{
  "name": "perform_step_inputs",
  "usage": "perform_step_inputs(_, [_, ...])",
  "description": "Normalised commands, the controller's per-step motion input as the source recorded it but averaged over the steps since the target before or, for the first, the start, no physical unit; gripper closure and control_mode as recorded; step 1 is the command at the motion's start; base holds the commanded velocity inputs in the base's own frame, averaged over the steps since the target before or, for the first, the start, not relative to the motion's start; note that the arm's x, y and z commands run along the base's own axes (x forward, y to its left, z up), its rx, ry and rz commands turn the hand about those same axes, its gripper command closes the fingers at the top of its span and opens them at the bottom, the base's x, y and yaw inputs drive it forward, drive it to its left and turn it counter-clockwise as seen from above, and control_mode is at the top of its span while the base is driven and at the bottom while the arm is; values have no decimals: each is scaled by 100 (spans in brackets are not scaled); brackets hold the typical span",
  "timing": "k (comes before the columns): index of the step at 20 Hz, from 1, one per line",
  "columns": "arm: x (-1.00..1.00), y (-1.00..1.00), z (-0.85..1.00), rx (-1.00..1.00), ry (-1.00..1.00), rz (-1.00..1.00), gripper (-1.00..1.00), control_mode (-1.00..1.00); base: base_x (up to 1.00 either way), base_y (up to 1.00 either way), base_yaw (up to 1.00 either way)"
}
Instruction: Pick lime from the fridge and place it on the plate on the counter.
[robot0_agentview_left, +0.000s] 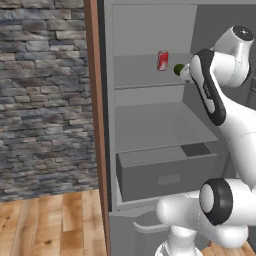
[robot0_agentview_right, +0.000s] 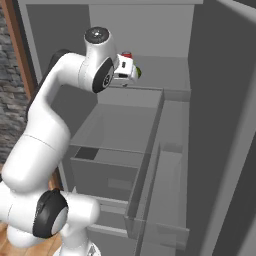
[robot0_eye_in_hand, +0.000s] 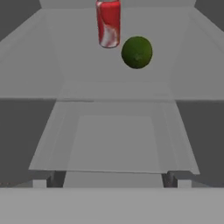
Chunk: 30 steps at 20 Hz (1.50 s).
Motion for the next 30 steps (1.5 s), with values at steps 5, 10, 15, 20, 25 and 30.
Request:
perform_step_inputs(5, [34,-7,0,-4,-10,0,-100,-100,0,0,0])
perform_step_inputs(10, [34,-14,0,-1,-10,0,-100,-100,0,0,0])
perform_step_inputs(15, [39,-5,0,0,-1,0,-100,-100,0,0,0])
perform_step_inputs(20, [41,0,0,0,0,-1,-100,-100,0,0,0])
perform_step_inputs(25, [38,-3,0,0,0,-2,-100,-100,0,0,0])
perform_step_inputs(30, [34,-5,0,0,0,-2,-100,-100,0,0,0])
